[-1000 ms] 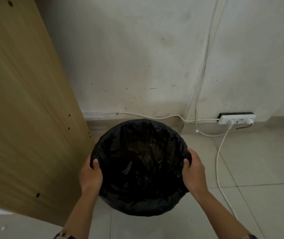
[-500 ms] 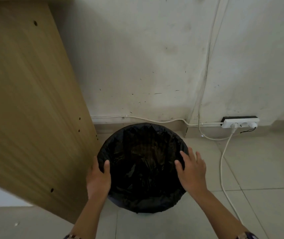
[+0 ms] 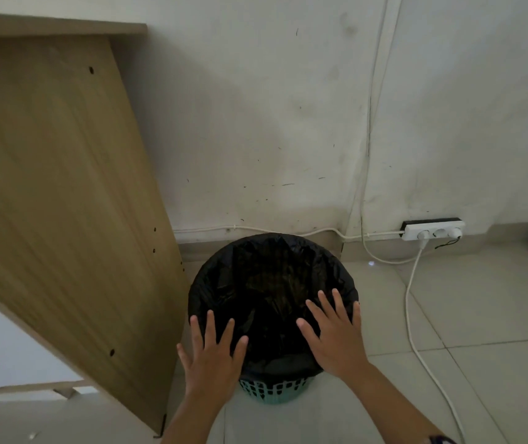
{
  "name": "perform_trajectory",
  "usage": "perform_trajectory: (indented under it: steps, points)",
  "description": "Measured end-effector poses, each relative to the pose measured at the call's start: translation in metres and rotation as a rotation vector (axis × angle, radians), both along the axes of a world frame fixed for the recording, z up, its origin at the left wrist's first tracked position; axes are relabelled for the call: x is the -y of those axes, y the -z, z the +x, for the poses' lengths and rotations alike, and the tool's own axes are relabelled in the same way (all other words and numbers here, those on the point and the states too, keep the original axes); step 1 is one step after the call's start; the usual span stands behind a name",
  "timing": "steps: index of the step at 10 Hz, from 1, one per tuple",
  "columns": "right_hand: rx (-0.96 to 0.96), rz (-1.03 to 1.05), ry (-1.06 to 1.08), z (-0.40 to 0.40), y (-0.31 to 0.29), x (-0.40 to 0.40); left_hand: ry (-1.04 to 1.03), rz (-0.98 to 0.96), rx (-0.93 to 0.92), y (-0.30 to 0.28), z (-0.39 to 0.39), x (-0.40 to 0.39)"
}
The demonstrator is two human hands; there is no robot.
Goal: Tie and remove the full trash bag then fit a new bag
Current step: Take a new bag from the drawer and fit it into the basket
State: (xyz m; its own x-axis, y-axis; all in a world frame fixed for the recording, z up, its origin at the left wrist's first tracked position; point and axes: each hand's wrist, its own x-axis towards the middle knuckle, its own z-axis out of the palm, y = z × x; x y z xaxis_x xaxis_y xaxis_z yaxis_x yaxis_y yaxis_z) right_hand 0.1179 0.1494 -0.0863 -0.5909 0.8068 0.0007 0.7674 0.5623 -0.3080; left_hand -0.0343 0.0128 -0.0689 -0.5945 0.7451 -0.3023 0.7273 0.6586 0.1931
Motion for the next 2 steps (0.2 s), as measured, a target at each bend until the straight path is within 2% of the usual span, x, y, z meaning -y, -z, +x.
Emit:
perform_trajectory:
  steps: [2]
  points:
    - [0.101, -0.040, -0.038, 0.000, -0.011, 0.000, 0.052, -0.076, 0.002, -0.015, -0.006, 0.000]
